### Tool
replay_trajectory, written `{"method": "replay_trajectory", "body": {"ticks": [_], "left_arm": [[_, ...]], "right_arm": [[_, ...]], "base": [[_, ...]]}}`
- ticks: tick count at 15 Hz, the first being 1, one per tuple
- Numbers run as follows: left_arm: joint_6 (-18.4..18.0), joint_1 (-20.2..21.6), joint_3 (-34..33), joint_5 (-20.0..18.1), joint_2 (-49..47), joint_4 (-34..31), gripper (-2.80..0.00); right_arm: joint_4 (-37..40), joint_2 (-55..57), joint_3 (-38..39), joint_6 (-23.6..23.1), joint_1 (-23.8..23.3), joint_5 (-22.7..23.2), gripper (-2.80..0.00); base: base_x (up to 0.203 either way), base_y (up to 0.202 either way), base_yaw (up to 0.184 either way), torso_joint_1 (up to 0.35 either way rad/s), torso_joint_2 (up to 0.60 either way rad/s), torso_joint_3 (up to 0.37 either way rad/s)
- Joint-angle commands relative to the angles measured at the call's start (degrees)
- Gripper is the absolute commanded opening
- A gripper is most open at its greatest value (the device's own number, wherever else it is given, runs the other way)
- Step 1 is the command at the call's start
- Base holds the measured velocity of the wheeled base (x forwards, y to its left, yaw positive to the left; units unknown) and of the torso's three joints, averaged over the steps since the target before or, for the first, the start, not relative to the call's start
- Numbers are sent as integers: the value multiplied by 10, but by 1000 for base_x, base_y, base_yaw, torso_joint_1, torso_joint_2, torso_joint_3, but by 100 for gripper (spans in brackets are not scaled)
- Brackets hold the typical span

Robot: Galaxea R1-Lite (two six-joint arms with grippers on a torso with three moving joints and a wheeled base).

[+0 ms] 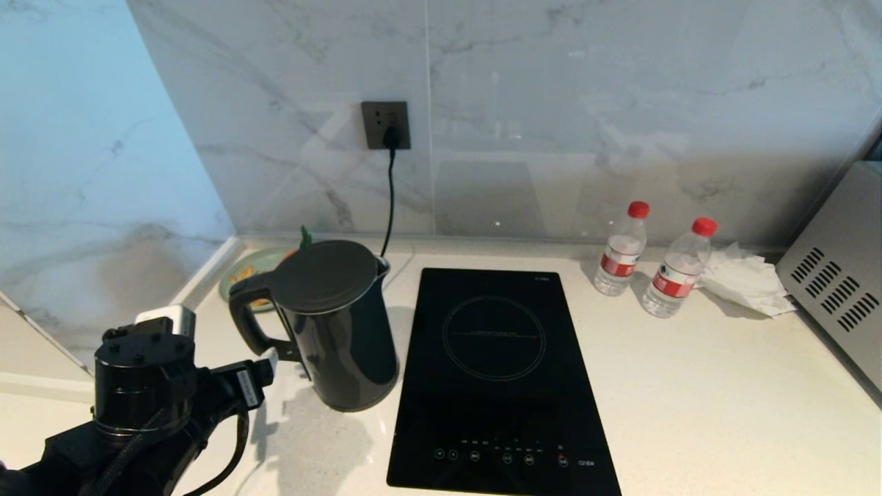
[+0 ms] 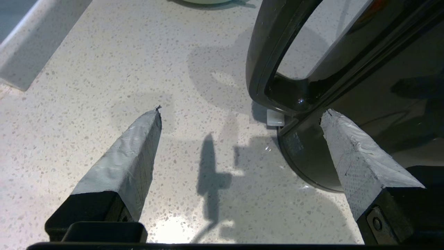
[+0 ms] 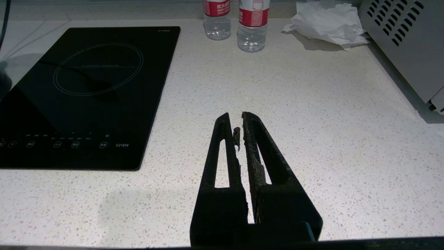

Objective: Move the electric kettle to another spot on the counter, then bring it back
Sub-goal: Place it on the power base

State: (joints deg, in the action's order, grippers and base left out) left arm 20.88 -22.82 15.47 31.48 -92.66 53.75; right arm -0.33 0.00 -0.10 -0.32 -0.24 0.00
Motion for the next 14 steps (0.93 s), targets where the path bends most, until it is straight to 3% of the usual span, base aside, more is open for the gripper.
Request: {"method": "replay_trajectory", "body": {"ticks": [1, 6, 14], "left_arm": [[0, 1, 13, 2, -5, 2, 0], [3, 8, 16, 3, -31, 4, 0], [1, 34, 88, 9, -62, 4, 0]], "right_arm": [[-1, 0, 0, 0, 0, 0, -280], [0, 0, 0, 0, 0, 0, -280], [-1, 0, 0, 0, 0, 0, -280]], "base": [[0, 0, 0, 0, 0, 0], [0, 0, 0, 0, 0, 0], [0, 0, 0, 0, 0, 0]]}}
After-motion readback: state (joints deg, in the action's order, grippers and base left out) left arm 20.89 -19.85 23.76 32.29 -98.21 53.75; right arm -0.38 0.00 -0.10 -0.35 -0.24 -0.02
